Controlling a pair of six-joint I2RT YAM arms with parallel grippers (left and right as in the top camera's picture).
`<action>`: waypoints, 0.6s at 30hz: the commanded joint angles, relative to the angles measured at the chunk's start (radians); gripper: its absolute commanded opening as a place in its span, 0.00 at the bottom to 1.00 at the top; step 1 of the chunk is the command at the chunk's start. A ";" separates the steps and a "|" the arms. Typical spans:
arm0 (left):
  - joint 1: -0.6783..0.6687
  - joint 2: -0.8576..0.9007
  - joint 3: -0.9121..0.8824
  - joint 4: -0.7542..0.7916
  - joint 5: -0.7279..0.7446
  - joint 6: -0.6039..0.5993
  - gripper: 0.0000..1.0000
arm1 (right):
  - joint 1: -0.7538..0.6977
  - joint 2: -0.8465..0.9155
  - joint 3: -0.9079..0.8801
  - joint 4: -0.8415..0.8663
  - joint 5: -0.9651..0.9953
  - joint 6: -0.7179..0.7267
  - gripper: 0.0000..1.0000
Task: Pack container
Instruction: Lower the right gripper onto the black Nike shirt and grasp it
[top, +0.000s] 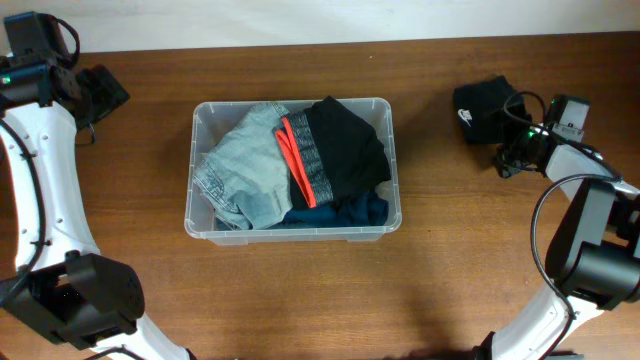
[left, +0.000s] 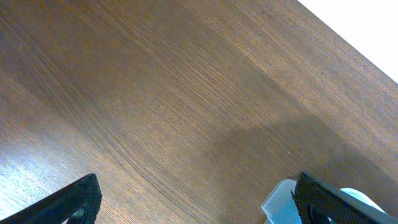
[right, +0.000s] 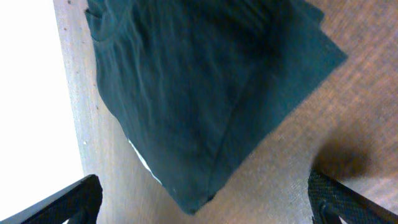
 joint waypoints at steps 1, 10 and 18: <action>0.000 0.004 0.006 -0.001 -0.005 -0.013 0.99 | -0.006 0.048 -0.009 0.026 -0.013 -0.014 0.98; 0.000 0.004 0.006 -0.001 -0.005 -0.013 1.00 | -0.006 0.172 -0.008 0.134 -0.080 -0.010 0.98; 0.000 0.004 0.006 -0.001 -0.004 -0.013 0.99 | -0.006 0.188 -0.008 0.127 -0.024 -0.014 0.98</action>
